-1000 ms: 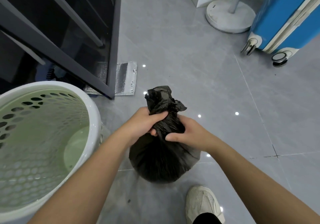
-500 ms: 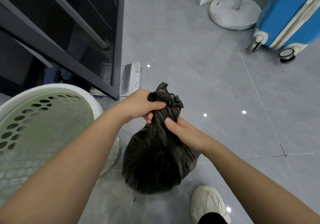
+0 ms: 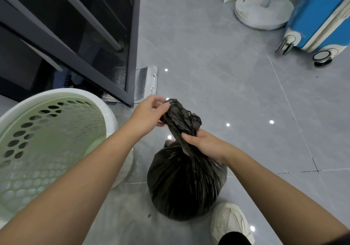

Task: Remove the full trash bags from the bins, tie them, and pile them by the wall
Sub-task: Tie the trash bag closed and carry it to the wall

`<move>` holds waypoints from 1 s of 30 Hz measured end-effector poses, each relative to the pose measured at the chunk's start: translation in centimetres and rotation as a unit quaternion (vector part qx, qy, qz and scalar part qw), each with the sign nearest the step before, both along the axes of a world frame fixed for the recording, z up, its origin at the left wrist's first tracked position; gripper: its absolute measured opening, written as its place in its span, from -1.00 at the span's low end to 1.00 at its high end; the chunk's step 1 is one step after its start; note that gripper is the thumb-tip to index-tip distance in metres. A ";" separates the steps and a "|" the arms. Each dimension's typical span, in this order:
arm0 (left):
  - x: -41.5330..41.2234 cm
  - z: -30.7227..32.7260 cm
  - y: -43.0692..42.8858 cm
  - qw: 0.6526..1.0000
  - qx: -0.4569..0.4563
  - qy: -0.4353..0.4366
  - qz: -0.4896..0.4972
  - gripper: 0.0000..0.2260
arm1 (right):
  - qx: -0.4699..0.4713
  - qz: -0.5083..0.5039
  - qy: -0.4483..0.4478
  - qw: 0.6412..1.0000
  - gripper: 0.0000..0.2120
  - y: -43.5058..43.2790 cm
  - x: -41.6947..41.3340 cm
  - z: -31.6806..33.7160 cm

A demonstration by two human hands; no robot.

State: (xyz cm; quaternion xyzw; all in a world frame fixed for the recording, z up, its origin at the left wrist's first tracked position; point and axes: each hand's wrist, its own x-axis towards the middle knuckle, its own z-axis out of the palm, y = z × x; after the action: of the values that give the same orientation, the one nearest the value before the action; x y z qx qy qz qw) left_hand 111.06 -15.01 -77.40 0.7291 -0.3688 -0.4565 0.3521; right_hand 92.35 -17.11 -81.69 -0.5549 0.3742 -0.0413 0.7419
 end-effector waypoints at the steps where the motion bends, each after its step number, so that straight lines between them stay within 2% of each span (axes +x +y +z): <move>1: 0.3 0.2 0.5 0.998 -0.034 -0.061 -0.009 -0.77 | -0.021 0.016 0.008 1.000 -0.59 0.0 0.2 0.1; 3: 0.8 0.9 1.7 0.975 -0.114 -0.163 -0.096 -0.62 | -0.047 0.048 0.016 0.998 -0.54 0.1 0.6 0.0; 5: 0.9 1.2 2.6 0.935 -0.149 -0.221 -0.232 -0.57 | -0.044 0.053 0.024 0.997 -0.62 0.1 0.8 -0.4; 7: 0.8 0.5 2.7 0.889 -0.127 -0.273 -0.344 -0.53 | -0.044 0.058 0.023 0.997 -0.70 0.1 1.2 -0.4; 9: 0.4 -0.6 2.3 0.855 -0.102 -0.306 -0.406 -0.54 | -0.043 0.057 0.026 0.997 -0.76 0.1 1.4 -0.3; 11: 0.1 -1.6 2.0 0.851 -0.093 -0.304 -0.418 -0.64 | -0.052 0.061 0.030 0.996 -0.76 -0.1 1.3 -0.2; 13: -0.2 -2.2 1.9 0.865 -0.065 -0.308 -0.390 -0.75 | -0.053 0.071 0.036 0.995 -0.76 -0.2 1.1 -0.3; 16: -0.6 -2.0 1.7 0.853 -0.014 -0.383 -0.354 -0.72 | -0.061 0.100 0.038 0.992 -0.73 -0.3 0.5 -0.2; 19: -0.6 -1.5 0.8 0.831 0.045 -0.436 -0.342 -0.71 | -0.142 0.158 0.058 0.975 -0.80 -0.3 0.2 -0.3; 21: -0.2 -1.1 0.7 0.831 0.023 -0.439 -0.342 -0.78 | -0.141 0.158 0.039 0.977 -0.75 -0.6 0.0 -0.3; 22: 0.1 -1.0 0.9 0.836 -0.012 -0.425 -0.348 -0.75 | -0.137 0.154 0.036 0.978 -0.72 -0.7 -0.1 -0.4; 24: 0.3 -0.2 1.7 0.834 -0.063 -0.386 -0.389 -0.53 | -0.133 0.155 0.036 0.978 -0.69 -1.1 -0.2 -0.3; 25: 0.2 0.3 2.3 0.816 -0.068 -0.381 -0.430 -0.41 | -0.132 0.162 0.035 0.977 -0.68 -1.2 -0.2 -0.4; 28: -1.2 0.4 3.4 0.719 -0.053 -0.448 -0.528 -0.17 | -0.133 0.193 0.043 0.971 -0.66 -1.4 0.2 -0.1; 30: -1.8 -0.8 3.0 0.671 -0.073 -0.500 -0.543 -0.19 | -0.136 0.215 0.044 0.966 -0.68 -1.4 0.4 0.3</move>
State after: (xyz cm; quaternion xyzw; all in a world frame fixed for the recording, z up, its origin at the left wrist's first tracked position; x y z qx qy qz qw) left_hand 109.29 -12.00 -78.19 0.4915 -0.8525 -0.1061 -0.1429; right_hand 92.80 -18.46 -81.40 -0.7193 0.2692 0.0932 0.6336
